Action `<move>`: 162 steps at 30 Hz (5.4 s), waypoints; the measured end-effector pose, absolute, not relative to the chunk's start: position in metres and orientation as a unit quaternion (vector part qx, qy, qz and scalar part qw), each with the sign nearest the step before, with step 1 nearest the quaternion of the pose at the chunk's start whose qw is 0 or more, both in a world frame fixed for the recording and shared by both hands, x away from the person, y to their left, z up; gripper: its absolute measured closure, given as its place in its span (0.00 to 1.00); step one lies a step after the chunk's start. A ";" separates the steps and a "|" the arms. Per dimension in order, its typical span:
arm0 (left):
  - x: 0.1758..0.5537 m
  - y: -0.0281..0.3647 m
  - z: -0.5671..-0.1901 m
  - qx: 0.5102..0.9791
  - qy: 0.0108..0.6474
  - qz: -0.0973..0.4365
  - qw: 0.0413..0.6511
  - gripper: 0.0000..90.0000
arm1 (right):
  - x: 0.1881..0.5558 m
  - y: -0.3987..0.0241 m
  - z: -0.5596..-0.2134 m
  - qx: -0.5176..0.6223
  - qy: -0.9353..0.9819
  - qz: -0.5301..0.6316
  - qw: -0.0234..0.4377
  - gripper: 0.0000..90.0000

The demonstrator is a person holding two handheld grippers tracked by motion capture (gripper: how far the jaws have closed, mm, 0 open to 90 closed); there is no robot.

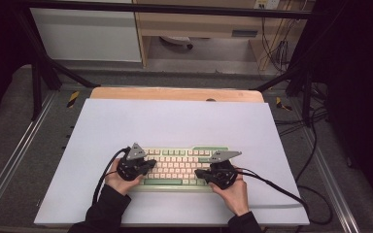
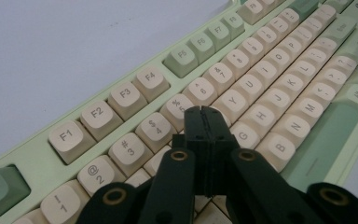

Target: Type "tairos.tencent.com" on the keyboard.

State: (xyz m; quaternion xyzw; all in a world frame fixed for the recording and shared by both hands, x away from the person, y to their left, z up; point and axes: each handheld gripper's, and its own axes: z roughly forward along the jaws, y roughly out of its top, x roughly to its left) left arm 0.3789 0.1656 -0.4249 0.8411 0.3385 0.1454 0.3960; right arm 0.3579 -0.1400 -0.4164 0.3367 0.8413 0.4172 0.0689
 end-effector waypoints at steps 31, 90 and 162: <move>0.354 0.210 -0.410 0.828 0.348 0.148 0.414 1.00 | 0.364 -0.128 -0.411 0.341 0.833 0.429 0.073 1.00; 0.350 0.232 -0.413 0.819 0.364 0.149 0.418 1.00 | 0.388 -0.093 -0.414 0.339 0.844 0.408 0.084 1.00; 0.362 0.196 -0.429 0.838 0.348 0.146 0.394 1.00 | 0.355 -0.148 -0.413 0.342 0.838 0.418 0.072 1.00</move>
